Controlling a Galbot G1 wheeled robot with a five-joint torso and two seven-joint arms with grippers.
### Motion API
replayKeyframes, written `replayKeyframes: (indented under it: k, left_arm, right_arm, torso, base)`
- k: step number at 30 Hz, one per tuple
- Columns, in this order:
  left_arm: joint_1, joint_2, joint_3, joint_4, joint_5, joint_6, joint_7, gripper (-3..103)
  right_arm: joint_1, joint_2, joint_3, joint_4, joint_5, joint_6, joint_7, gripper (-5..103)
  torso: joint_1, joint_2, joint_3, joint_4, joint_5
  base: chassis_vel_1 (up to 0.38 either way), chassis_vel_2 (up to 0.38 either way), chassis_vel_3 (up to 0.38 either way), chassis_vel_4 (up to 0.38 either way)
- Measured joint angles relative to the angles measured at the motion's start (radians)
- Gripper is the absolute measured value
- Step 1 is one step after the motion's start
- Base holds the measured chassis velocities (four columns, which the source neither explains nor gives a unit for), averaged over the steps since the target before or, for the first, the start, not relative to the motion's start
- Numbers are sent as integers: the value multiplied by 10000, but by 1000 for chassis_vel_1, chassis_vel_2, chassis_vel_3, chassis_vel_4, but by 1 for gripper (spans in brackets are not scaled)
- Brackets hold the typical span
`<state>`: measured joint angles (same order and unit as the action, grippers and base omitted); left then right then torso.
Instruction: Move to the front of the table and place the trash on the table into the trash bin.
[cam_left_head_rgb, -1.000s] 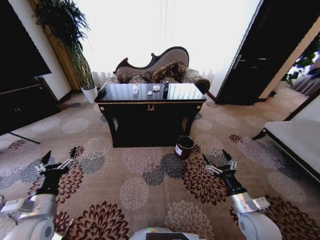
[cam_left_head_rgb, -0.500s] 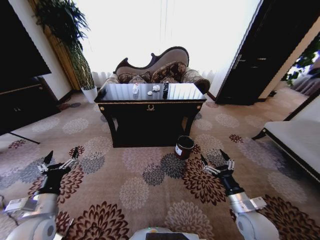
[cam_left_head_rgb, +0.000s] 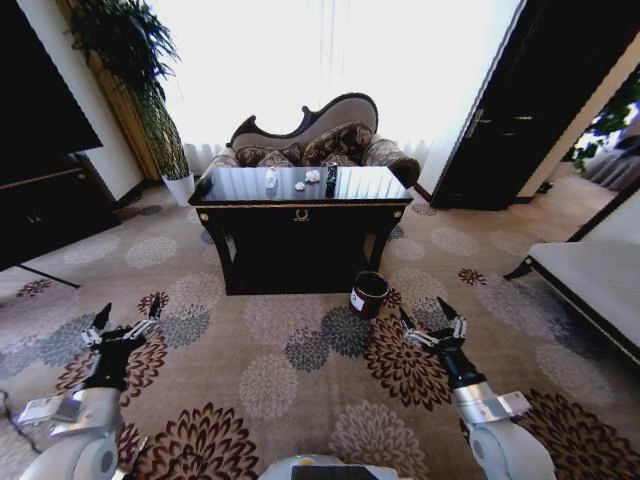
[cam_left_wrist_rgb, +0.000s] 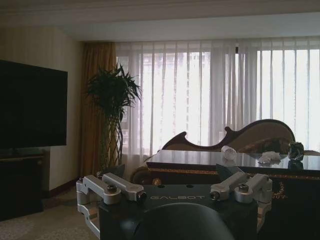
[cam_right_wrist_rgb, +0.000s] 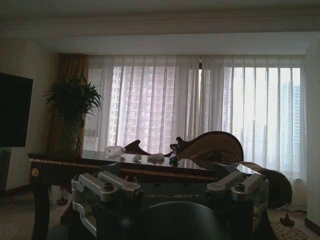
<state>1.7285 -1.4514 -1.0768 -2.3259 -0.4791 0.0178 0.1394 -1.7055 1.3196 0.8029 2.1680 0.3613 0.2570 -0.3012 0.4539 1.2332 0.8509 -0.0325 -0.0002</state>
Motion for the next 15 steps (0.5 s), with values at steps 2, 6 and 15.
replayKeyframes:
  k: [2, 6, 15]
  left_arm:
    - [9, -4, -23, -51, -23, 0, 1, 100]
    - [20, -2, -111, -207, -149, 15, 3, 100]
    - [62, -15, -157, -263, -154, 30, 4, 100]
  right_arm:
    - [6, 1, -5, 10, 12, -12, 0, 100]
    - [24, -13, 55, 64, 118, -26, 0, 100]
    - [69, -38, 143, 72, 202, -29, -19, 100]
  torso:
    - [0, 0, 0, 0, 0]
    - [-1, 0, 0, 0, 0]
    - [-3, 1, -1, 0, 1]
  base:
    - [0, 0, 0, 0]
    - [0, 0, 0, 0]
    - [-68, 61, 56, -60]
